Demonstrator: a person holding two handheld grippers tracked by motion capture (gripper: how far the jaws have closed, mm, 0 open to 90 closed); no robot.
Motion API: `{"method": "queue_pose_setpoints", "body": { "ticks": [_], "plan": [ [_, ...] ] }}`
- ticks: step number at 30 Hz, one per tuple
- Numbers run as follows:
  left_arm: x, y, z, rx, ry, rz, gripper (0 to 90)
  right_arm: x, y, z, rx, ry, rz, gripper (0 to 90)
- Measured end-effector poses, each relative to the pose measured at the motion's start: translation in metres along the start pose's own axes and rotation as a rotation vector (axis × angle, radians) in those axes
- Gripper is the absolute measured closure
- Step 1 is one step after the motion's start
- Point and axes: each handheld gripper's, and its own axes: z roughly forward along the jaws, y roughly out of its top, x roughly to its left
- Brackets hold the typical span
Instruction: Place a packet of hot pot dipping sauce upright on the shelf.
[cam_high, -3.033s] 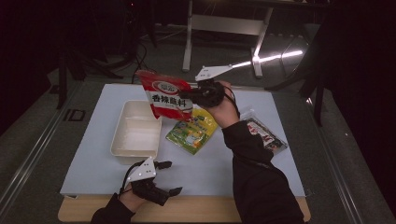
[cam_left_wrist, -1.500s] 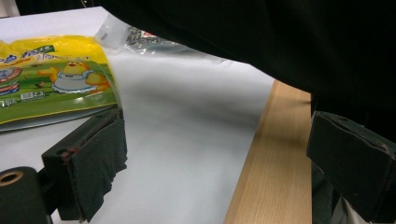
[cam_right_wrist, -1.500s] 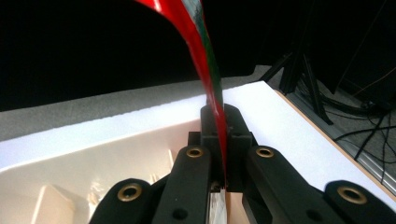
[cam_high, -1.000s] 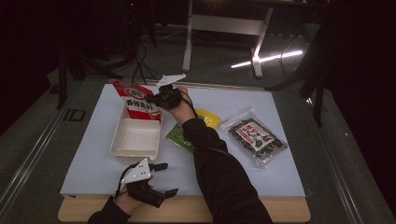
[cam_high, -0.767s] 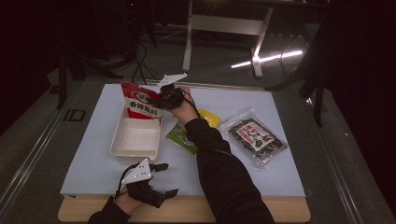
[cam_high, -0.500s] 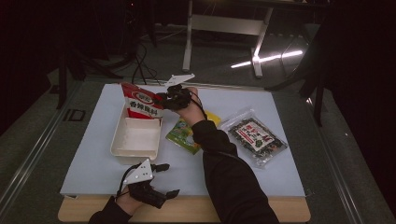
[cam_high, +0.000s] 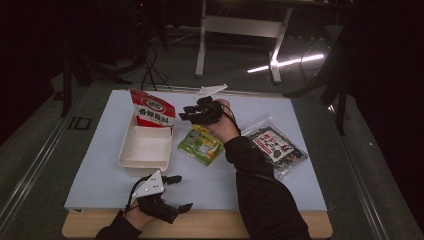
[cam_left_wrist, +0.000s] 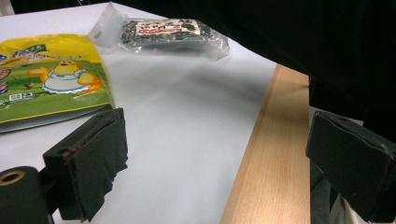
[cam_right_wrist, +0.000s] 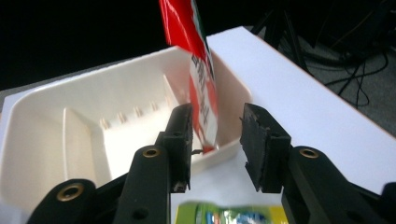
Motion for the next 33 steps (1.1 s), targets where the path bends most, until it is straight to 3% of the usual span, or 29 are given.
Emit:
{"method": "queue_pose_setpoints", "body": {
  "ticks": [5, 11, 16, 24, 28, 31, 33],
  "plan": [
    [0.0, -0.001, 0.001, 0.006, 0.001, 0.003, 6.4, 0.0, -0.01, -0.016, 0.004, -0.015, 0.009, 52.2],
    [-0.001, -0.001, 0.003, 0.014, -0.006, 0.009, 6.4, -0.001, -0.023, -0.034, 0.028, -0.057, 0.043, 33.3],
    [-0.001, -0.001, 0.003, 0.015, -0.002, 0.01, 6.4, -0.002, -0.036, -0.051, 0.039, -0.083, 0.043, 18.2],
    [-0.002, -0.001, 0.005, 0.021, -0.007, 0.007, 6.4, -0.005, -0.049, -0.084, 0.019, -0.108, 0.088, 14.9],
    [-0.004, 0.0, 0.006, 0.023, -0.012, 0.012, 6.4, -0.006, -0.053, -0.1, 0.012, -0.134, 0.084, 15.5],
    [-0.003, 0.0, 0.006, 0.02, -0.012, 0.01, 6.4, -0.004, -0.058, -0.116, -0.035, -0.15, 0.051, 15.4],
    [-0.002, 0.0, 0.006, 0.021, -0.011, 0.012, 6.4, -0.002, -0.062, -0.125, -0.042, -0.16, 0.055, 15.6]
  ]
}}
